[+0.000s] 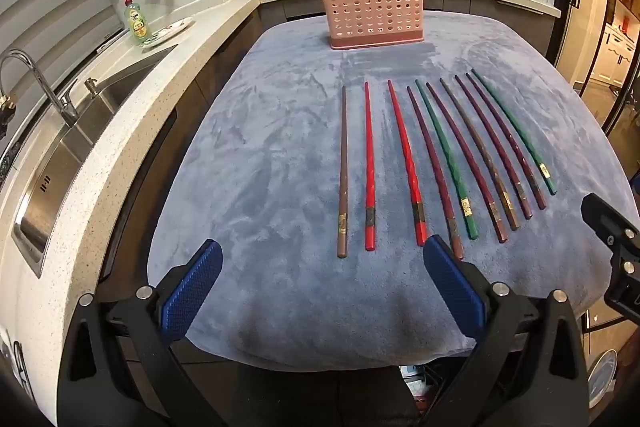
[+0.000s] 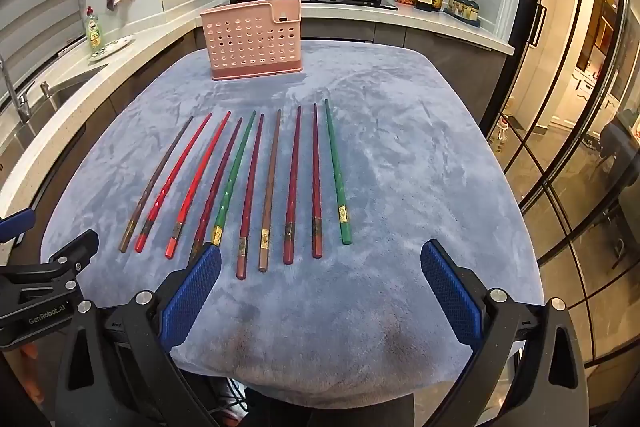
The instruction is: Organize utensils
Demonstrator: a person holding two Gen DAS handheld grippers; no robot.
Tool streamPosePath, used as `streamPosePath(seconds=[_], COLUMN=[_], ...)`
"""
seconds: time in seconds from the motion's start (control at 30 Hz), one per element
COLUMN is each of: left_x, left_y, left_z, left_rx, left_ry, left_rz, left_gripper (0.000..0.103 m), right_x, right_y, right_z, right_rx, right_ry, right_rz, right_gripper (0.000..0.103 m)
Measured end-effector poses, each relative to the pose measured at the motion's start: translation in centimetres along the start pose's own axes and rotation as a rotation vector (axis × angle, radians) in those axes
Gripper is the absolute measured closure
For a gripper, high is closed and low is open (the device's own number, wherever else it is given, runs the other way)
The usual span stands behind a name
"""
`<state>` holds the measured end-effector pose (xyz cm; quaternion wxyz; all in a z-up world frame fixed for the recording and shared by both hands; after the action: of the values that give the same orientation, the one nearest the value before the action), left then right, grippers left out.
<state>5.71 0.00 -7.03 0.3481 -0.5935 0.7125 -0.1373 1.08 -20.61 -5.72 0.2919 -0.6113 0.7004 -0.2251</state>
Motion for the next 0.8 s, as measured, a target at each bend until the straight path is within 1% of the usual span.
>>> streamPosePath(seconds=[0.27, 0.3, 0.47, 0.53, 0.8], left_x=[0.1, 0.3, 0.5, 0.3, 0.4], left_y=[0.0, 0.6, 1.2, 0.5, 0.3], left_z=[-0.1, 0.0, -0.2, -0.2, -0.3], left_rx=[0.002, 0.002, 0.008, -0.004, -0.004], left_ry=[0.007, 0.008, 0.009, 0.007, 0.005], left_rz=[-0.001, 0.0, 0.001, 0.001, 0.0], left_gripper=[0.007, 0.007, 0.007, 0.007, 0.007], right_x=[0.2, 0.1, 0.1, 0.1, -0.1], right_y=[-0.1, -0.1, -0.2, -0.1, -0.3], right_z=[-0.3, -0.3, -0.2, -0.2, -0.5], right_rx=[-0.001, -0.001, -0.001, -0.001, 0.003], right_ry=[0.0, 0.0, 0.001, -0.002, -0.001], right_rz=[0.003, 0.003, 0.002, 0.003, 0.002], right_gripper=[0.007, 0.007, 0.007, 0.007, 0.007])
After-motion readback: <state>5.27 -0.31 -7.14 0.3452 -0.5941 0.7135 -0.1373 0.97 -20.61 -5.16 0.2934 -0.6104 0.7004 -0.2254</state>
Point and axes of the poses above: each gripper's, at about its wrist camera, not at the fingertips, and z roughly the way its jaws point, x to its right, y to its underside, the point moved 9 cm from there along z, roughly the way its jaws point, and after that the axes turned 13 degrees about -y, right-handed, at the moved point
